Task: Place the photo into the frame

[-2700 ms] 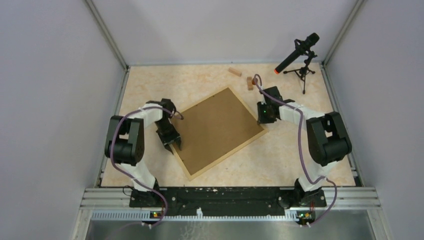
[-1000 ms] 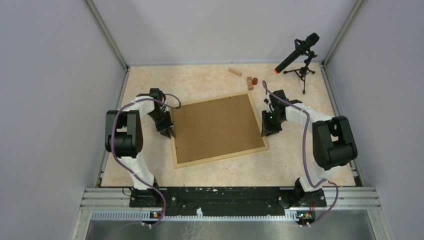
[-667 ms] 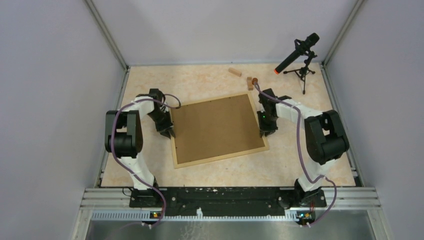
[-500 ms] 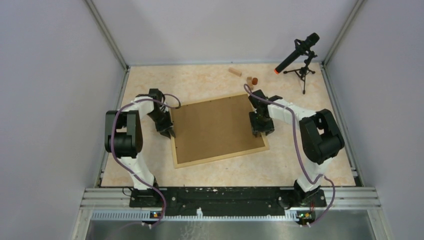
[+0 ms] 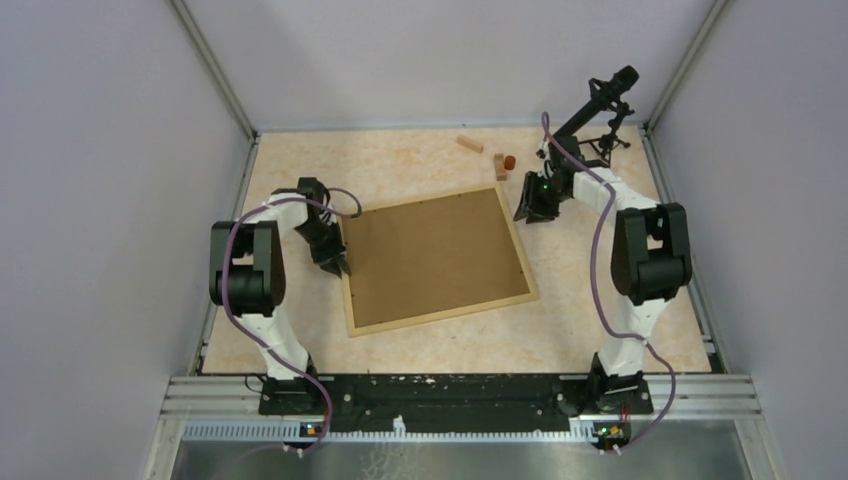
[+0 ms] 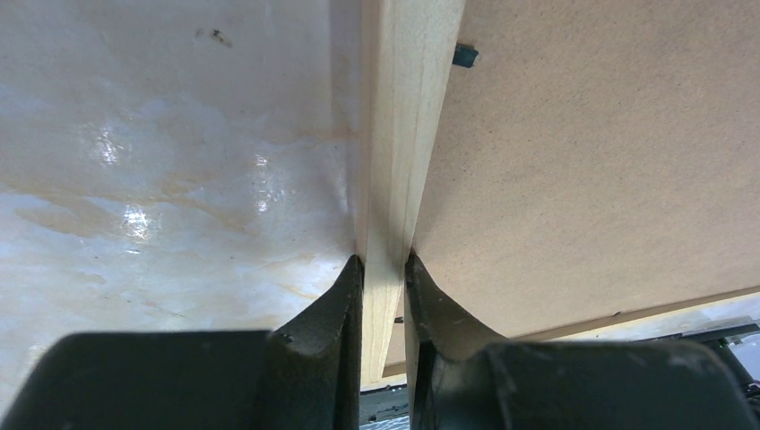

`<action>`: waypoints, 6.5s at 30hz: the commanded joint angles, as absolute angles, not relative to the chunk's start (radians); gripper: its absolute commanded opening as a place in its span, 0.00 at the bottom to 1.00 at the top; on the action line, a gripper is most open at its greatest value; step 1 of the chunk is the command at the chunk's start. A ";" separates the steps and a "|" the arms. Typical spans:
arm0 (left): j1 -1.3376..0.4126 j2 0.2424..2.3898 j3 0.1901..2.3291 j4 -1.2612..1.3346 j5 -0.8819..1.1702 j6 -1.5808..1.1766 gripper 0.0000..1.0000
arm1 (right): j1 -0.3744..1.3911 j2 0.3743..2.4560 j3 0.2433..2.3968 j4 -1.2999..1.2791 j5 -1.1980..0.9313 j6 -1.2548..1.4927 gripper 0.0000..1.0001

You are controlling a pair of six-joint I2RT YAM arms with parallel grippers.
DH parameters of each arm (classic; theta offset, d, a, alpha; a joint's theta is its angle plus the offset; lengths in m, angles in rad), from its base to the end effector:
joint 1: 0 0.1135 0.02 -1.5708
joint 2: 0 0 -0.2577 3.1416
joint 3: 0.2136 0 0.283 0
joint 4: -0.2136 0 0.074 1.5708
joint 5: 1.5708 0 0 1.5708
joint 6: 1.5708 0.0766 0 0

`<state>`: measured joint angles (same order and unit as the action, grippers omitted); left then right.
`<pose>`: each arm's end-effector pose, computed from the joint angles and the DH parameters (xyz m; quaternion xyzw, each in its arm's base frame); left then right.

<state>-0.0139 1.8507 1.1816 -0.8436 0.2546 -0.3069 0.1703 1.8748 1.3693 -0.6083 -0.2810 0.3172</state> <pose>0.3536 -0.0242 0.0888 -0.1411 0.9814 -0.1299 0.0082 0.4234 0.0944 0.1455 0.0391 0.9641 0.1865 0.1847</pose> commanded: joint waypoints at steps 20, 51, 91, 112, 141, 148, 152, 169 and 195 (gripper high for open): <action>-0.033 1.930 1.141 -0.587 0.271 -0.321 0.07 | 0.203 2.127 1.484 -0.579 -0.235 0.298 0.26; -0.033 1.902 1.132 -0.569 0.304 -0.309 0.08 | 0.427 2.043 1.779 -0.792 0.053 0.177 0.78; -0.033 1.917 1.132 -0.573 0.310 -0.305 0.06 | 0.189 2.242 1.712 -0.704 -0.333 0.184 0.23; -0.032 1.926 1.135 -0.575 0.312 -0.304 0.06 | 0.079 2.203 1.620 -0.613 -0.518 0.243 0.33; -0.031 1.919 1.133 -0.575 0.309 -0.304 0.06 | 0.213 2.350 1.720 -0.793 0.074 0.233 0.19; -0.032 1.917 1.132 -0.573 0.314 -0.304 0.06 | 0.293 2.414 1.822 -0.875 0.088 0.225 0.26; -0.031 1.913 1.132 -0.574 0.317 -0.303 0.06 | 0.315 2.438 1.858 -0.894 0.013 0.230 0.36; -0.032 1.908 1.131 -0.572 0.323 -0.302 0.05 | 0.203 2.105 1.755 -0.750 -0.149 0.201 0.34; -0.031 1.922 1.132 -0.570 0.334 -0.301 0.05 | 0.182 2.190 1.744 -0.750 -0.239 0.162 0.26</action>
<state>-0.0185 1.8553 1.1637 -0.7559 0.3611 -0.3077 0.1780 2.1712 1.7451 -0.7692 -0.2314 0.1825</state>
